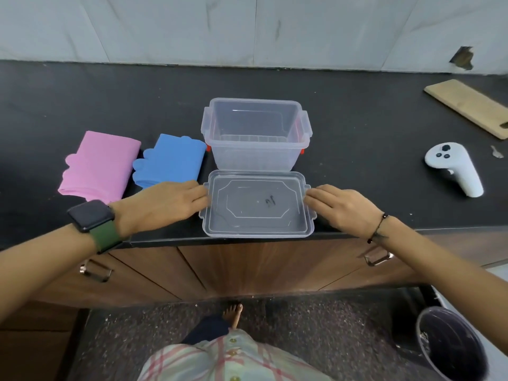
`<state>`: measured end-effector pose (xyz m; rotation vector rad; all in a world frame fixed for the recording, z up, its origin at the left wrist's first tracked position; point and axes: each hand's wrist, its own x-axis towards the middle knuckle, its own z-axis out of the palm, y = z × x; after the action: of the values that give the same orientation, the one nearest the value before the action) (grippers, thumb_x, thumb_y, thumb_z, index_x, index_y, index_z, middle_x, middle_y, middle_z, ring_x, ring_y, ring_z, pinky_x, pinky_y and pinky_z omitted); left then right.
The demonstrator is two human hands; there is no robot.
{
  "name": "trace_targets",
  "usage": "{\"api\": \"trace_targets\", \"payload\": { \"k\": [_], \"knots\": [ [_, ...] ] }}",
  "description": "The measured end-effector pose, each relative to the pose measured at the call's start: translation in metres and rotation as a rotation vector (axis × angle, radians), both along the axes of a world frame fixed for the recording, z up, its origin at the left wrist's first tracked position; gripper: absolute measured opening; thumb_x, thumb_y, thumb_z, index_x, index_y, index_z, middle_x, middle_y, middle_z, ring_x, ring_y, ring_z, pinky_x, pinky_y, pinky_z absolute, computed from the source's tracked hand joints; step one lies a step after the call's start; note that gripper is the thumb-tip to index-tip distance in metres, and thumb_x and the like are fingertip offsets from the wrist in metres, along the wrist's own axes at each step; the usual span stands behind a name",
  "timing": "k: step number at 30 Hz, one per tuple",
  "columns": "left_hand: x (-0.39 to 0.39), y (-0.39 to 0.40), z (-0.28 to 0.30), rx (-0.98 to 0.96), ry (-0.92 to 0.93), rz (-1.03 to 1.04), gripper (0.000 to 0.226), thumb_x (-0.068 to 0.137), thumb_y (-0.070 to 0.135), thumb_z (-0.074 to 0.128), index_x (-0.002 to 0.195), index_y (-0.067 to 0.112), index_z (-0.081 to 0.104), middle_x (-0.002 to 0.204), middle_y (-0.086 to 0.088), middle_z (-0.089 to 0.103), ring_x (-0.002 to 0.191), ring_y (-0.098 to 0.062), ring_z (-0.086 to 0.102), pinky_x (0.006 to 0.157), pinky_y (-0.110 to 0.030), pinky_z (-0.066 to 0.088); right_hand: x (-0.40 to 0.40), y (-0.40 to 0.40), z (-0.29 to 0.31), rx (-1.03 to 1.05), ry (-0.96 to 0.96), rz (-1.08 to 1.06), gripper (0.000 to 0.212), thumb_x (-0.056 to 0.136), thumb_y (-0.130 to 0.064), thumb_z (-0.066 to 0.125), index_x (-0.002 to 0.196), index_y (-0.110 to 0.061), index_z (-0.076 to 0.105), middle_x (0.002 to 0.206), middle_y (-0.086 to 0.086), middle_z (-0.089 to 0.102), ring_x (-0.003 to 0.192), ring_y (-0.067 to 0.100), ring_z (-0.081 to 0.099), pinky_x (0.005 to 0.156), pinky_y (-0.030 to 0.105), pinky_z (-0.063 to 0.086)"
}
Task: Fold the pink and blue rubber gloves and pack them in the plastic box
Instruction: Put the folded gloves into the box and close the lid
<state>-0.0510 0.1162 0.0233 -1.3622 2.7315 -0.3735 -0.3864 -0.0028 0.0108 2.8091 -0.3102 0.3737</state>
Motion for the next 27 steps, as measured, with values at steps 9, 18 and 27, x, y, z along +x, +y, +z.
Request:
{"api": "trace_targets", "payload": {
  "k": [9,18,27],
  "knots": [
    [-0.001,0.018,0.020,0.133,1.533,1.004,0.018,0.088,0.000,0.058,0.104,0.003,0.065,0.089,-0.002,0.067,0.082,-0.014,0.062,0.071,-0.006,0.050,0.120,0.025,0.059,0.245,-0.390,0.077,0.023,0.075,0.014,0.051,0.087,0.008,0.070,0.081,0.022,0.071,0.070,0.035,0.068,0.061,0.038,0.057],
    [-0.006,0.027,0.044,0.360,2.755,1.423,0.023,0.089,0.002,0.057,0.111,-0.004,0.056,0.107,-0.018,0.053,0.104,-0.024,0.055,0.110,-0.035,0.038,0.289,-0.034,0.108,0.618,0.225,-0.260,0.027,0.086,-0.014,0.054,0.094,0.009,0.064,0.099,0.024,0.067,0.092,0.038,0.062,0.081,0.041,0.051],
    [-0.006,0.014,0.039,0.420,2.791,1.695,0.070,0.086,0.009,0.064,0.145,0.000,0.027,0.152,-0.024,0.025,0.141,-0.032,0.028,0.116,-0.038,0.027,0.344,-0.078,0.070,0.749,0.809,-0.382,0.032,0.083,-0.033,0.067,0.064,-0.011,0.053,0.069,0.003,0.058,0.069,0.023,0.061,0.069,0.032,0.054]
  ]
}}
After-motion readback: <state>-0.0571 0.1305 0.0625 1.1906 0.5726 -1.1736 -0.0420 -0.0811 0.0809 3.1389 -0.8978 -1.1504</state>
